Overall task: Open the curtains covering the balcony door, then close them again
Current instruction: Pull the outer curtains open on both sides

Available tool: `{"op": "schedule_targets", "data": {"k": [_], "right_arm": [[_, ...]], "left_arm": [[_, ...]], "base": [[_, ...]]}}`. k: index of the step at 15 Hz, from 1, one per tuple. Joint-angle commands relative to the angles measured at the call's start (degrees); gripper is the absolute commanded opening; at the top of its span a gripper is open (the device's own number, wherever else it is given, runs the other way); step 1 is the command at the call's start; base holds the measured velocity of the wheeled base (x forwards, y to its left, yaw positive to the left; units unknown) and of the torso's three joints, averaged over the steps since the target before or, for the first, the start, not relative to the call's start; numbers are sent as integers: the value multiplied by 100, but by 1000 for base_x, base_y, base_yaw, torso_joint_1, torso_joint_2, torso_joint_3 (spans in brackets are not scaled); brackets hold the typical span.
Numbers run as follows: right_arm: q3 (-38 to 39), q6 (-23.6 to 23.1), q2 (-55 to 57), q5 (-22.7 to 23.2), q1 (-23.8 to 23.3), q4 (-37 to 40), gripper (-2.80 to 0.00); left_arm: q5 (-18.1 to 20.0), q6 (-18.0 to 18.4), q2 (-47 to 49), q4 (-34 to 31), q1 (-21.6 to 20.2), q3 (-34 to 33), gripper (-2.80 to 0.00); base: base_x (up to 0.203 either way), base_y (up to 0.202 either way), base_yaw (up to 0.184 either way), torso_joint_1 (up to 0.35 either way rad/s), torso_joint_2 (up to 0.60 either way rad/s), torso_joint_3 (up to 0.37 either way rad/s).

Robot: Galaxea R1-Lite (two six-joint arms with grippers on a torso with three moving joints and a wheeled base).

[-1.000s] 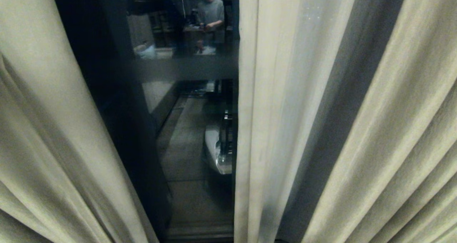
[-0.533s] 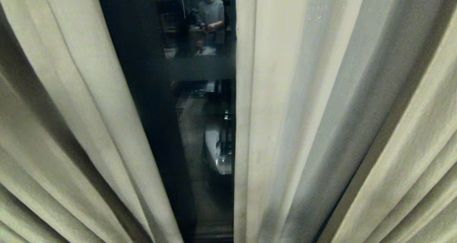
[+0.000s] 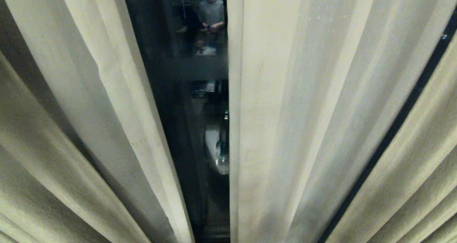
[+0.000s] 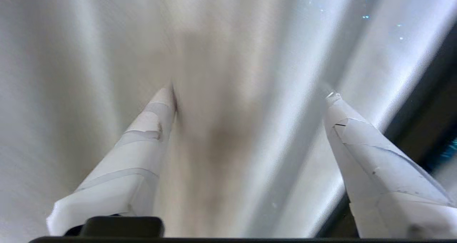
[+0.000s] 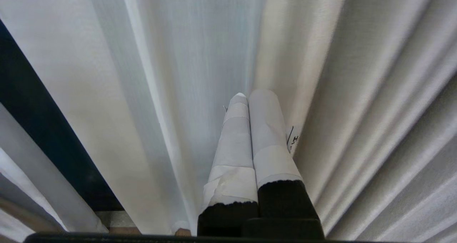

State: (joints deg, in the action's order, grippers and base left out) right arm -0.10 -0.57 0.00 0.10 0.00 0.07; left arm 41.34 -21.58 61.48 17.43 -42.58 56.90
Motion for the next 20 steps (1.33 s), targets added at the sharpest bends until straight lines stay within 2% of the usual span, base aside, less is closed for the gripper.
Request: {"op": "schedule_targets", "data": {"k": [1,6,7,11,15,20], "right_arm": [[1,-4,9,8,0,1,-280],[1,-4,9,8,0,1,-280],[1,-4,9,8,0,1,-280],[1,-4,9,2,0,1,-280],[1,-4,9,8,0,1,-280],[1,-4,9,7,0,1,-280]], "left_arm": [[24,-13,-692,-143,56,-254,0],[46,3,-1740,-846,91,-730,0],[48,10,-1909,-980,92,-803,-280],[210,22,-2294,-1278,85,-991,-280],[225,43,-2546,-1294,83,-1363,-280],[226,210,-3106,-1294,57,-2274,-280]], "base": [[0,0,0,0,0,0],[0,0,0,0,0,0],[0,0,0,0,0,0],[0,0,0,0,0,0],[0,0,0,0,0,0],[0,0,0,0,0,0]]}}
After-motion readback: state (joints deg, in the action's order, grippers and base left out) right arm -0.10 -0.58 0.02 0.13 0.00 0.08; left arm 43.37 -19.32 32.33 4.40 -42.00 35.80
